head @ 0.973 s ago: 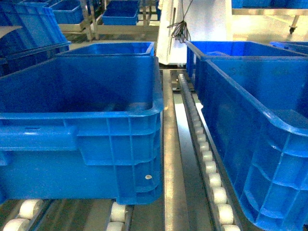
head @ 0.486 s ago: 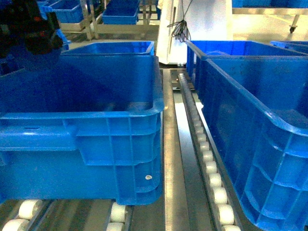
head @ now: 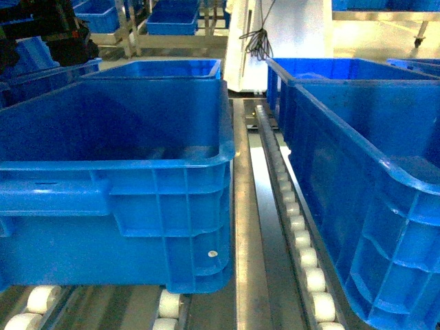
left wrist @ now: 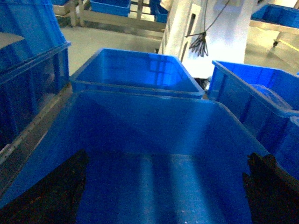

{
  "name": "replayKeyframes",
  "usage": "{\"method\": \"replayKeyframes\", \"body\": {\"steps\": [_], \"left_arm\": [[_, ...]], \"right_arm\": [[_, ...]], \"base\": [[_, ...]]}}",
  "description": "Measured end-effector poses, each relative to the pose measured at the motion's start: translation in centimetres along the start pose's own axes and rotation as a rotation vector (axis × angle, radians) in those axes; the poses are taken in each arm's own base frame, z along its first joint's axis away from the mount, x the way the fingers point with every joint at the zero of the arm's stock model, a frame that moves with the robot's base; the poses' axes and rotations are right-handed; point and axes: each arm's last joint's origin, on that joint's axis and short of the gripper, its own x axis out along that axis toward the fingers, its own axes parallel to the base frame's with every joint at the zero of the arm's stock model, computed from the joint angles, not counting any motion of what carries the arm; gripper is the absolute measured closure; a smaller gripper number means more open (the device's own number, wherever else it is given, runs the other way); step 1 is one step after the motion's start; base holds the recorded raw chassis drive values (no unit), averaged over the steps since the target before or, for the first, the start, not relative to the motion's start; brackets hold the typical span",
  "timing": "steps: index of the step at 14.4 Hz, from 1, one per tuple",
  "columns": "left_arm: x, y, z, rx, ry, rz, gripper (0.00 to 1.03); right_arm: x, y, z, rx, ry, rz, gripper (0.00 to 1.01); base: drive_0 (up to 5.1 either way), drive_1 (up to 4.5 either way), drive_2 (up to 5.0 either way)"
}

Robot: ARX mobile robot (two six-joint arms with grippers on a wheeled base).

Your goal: Sort blue parts and orange caps into right shelf containers

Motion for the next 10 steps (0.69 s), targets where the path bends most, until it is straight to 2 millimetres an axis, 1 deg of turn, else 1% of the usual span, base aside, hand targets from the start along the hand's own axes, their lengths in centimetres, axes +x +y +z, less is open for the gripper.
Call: {"method": "replayKeyframes", "body": {"steps": [1,3,4,5,6,8,10], "left_arm": [[0.0,0.1,0.1,0.002,-0.010,0.034,0.05],[0.0,0.1,0.1,0.003,-0.011,0.041,0.05],[0.0,0.1,0.1,0.004,-0.011,0.041,0.05],[-0.2,0.2,0.2,0.026,-0.060,0.055,0.09],[-1.2,0.4,-0.1,0.061,-0.097,0.070,0.20],[-4.0,0.9,-1.2,0.091,-0.101,0.077,0.39],[-6.3,1.4,-2.0,0.102,-0.104,0.087,0.57]], "right_arm": [[0.0,-0.2,0.1,-0.015,-0.010,-0.058,0.03],[0.0,-0.3,0.0,-0.030,-0.004,-0.081,0.03],[-0.2,-0.4,0.1,-0.013,-0.053,-0.043,0.07],[-1.0,-0.3,-0.2,0.010,-0.090,0.036,0.16],[-2.5,-0.2,-1.0,0.032,-0.094,0.092,0.28],[-4.6,0.0,-2.1,0.047,-0.089,0.100,0.46],[-6.6,0.8,-3.0,0.052,-0.084,0.106,0.65]], "base": [[0.0,0.00,0.0],[0.0,0.00,0.0],[0.0,0.00,0.0],[0.0,0.00,0.0],[0.0,0.00,0.0],[0.0,0.00,0.0],[0.0,0.00,0.0]]}}
